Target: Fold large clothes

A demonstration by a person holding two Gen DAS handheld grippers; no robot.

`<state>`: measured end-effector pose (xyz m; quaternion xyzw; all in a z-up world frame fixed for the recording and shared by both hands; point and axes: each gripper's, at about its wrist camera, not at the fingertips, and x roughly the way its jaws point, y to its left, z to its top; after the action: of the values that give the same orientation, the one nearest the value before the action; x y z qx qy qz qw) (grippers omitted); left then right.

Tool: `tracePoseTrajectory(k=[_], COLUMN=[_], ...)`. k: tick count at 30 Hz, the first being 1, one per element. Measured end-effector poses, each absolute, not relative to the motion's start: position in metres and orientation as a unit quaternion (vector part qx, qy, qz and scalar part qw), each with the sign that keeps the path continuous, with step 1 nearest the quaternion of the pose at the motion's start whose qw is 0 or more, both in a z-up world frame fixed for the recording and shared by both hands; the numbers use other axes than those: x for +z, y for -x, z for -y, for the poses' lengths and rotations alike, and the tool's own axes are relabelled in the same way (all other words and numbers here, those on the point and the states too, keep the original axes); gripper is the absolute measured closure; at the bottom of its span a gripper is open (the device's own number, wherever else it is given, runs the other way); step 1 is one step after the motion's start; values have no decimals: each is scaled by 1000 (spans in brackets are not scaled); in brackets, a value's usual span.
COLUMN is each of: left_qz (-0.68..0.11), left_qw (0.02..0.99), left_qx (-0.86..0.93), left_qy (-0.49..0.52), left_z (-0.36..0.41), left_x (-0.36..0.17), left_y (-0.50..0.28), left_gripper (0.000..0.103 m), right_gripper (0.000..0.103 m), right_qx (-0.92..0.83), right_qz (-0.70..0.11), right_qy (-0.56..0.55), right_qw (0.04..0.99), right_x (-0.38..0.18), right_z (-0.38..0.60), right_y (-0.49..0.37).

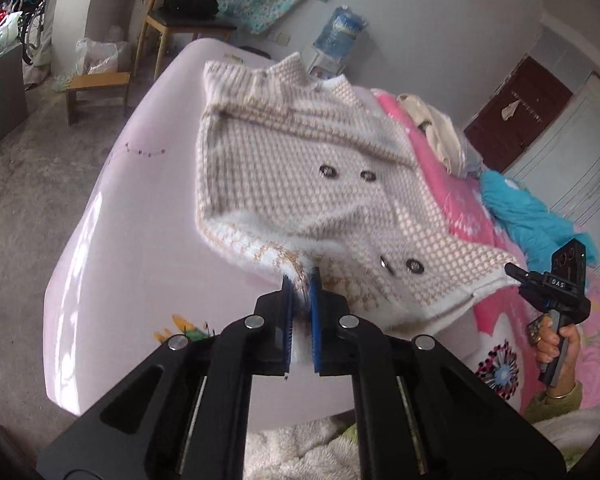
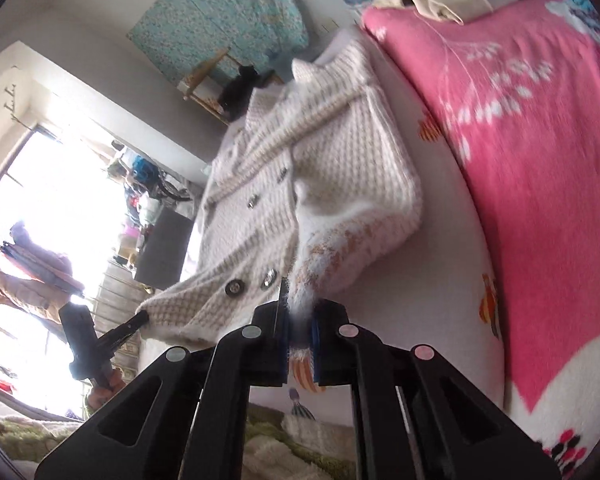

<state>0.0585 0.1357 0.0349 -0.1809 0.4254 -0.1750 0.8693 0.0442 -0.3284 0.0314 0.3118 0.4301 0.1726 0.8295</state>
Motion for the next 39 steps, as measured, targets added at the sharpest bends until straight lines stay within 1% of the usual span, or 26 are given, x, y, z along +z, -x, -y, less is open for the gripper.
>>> tracePoseTrajectory(k=[6,7,8,9,10,11,12,13,14,15,18,23,25,26,28,30,32,34,35,37,38,39], left_qz=[-403,-402,-403,-406,-413,-424,-435,-440,-435,-424,-411,-431,-444,-451,-469,-485,-463,-446,-435,-419,-420,-416], left_qw=[871,872,873,870,865,860,853,851,856,860,856,843,826,818,798,775,769,766,769,789,797,808], left_qx=[-173,-170,-161,-160,-159,-153,-145,-132,-116,-112,-129,-152,-173,-179,-178,-170,-166,-153,-147,-129,-117,-104], left_qy=[219,220,223,230,235,242,248,253,255,261,285,283,299,310,335,368,408,436,446,431,419,403], left_z=[-150,-151,-152,-153,-153,-153,-154,-156,-160,-164,-178,-180,-178,-175,-172,-170,-174,-177,-177,-171,-166,-160], left_x=[48,47,45,40,34,27,19,13,11,11,8,-9,-23,-31,-49,-70,-77,-79,-79,-73,-73,-73], left_y=[-137,-152,-167,-181,-197,-212,-223,-230,-231,-229,-216,-182,-165,-159,-151,-154,-158,-168,-172,-178,-181,-183], left_gripper=[96,92,92,90,86,83,72,51,44,40,39,38,29,27,23,23,23,23,23,23,25,35], right_gripper=[95,95,94,90,86,70,52,47,46,46,45,45,40,35,35,35,35,35,35,35,35,35], right_qx=[176,172,172,170,164,158,151,144,132,124,120,116,111,102,78,63,63,42,35,11,-1,-11], right_qz=[-388,-386,-385,-385,-386,-388,-390,-393,-398,-404,-411,-427,-428,-428,-439,-453,-443,-426,-417,-395,-385,-378], right_qy=[-327,-328,-328,-332,-339,-343,-346,-351,-357,-362,-375,-376,-384,-386,-381,-379,-388,-370,-368,-355,-339,-320], right_qw=[843,845,845,844,842,840,840,838,835,831,822,814,811,811,810,804,806,825,831,847,859,869], right_x=[52,53,53,50,44,38,30,22,14,7,-7,-21,-25,-28,-38,-51,-58,-58,-59,-59,-59,-59], right_z=[329,327,326,326,327,330,332,334,336,338,344,345,344,343,341,336,334,329,326,320,314,306], right_y=[-124,-141,-157,-173,-188,-202,-214,-224,-229,-232,-223,-177,-155,-145,-136,-136,-142,-151,-158,-168,-173,-177])
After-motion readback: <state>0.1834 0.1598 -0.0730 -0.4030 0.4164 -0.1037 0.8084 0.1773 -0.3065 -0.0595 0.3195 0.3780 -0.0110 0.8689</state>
